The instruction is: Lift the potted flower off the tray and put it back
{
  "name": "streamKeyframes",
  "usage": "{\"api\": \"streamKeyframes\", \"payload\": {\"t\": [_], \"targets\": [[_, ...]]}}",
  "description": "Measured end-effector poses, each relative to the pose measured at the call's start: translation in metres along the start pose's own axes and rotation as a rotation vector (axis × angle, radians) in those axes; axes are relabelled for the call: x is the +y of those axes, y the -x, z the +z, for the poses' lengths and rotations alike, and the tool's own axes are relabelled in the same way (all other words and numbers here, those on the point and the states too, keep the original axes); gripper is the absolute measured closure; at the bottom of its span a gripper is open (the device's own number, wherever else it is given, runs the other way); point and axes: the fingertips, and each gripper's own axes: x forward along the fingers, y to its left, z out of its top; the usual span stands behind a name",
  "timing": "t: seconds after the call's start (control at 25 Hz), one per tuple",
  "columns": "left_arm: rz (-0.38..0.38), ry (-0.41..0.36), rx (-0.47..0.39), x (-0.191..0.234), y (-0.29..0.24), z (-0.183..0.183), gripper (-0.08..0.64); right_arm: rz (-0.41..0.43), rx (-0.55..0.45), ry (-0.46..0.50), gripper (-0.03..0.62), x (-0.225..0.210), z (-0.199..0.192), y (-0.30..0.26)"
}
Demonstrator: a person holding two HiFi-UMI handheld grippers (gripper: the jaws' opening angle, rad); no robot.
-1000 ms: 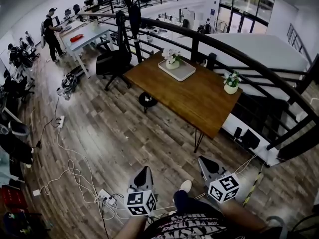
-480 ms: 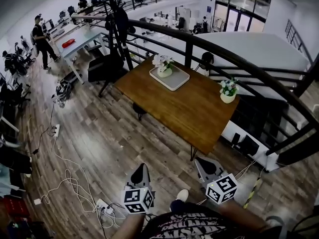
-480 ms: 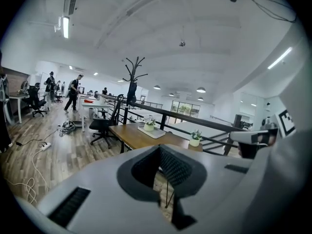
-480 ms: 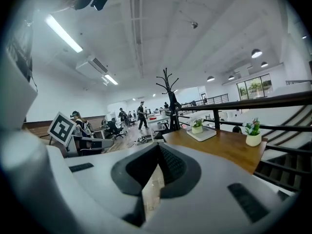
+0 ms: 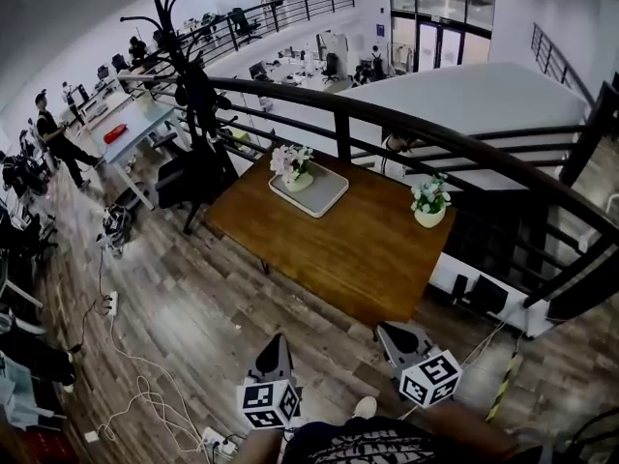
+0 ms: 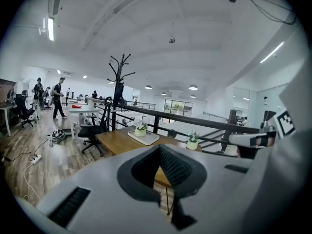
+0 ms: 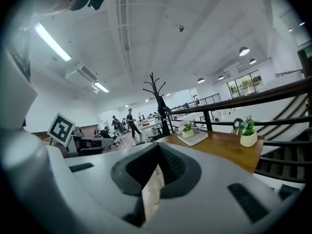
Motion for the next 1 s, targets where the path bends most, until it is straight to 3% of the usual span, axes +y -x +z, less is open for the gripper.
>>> {"api": "streamKeyframes", "payload": {"t": [0.56,0.76,1.0], "targets": [[0.065,0.045,-0.028,0.060,-0.037,0.024,0.551,0.039,0.058,-0.010,0.594,-0.001,0.000,-0.069],[0.022,0.073,-0.001,0.094,-0.078,0.022,0.551,-0.005,0.065,-0.002,0.594,-0.012,0.008,-0.118],[-0.044,0.071,-0.011,0.143,-0.123,0.060,0.551,-0.027,0.078,-0.008,0.594,0.004,0.027,-0.192]]}}
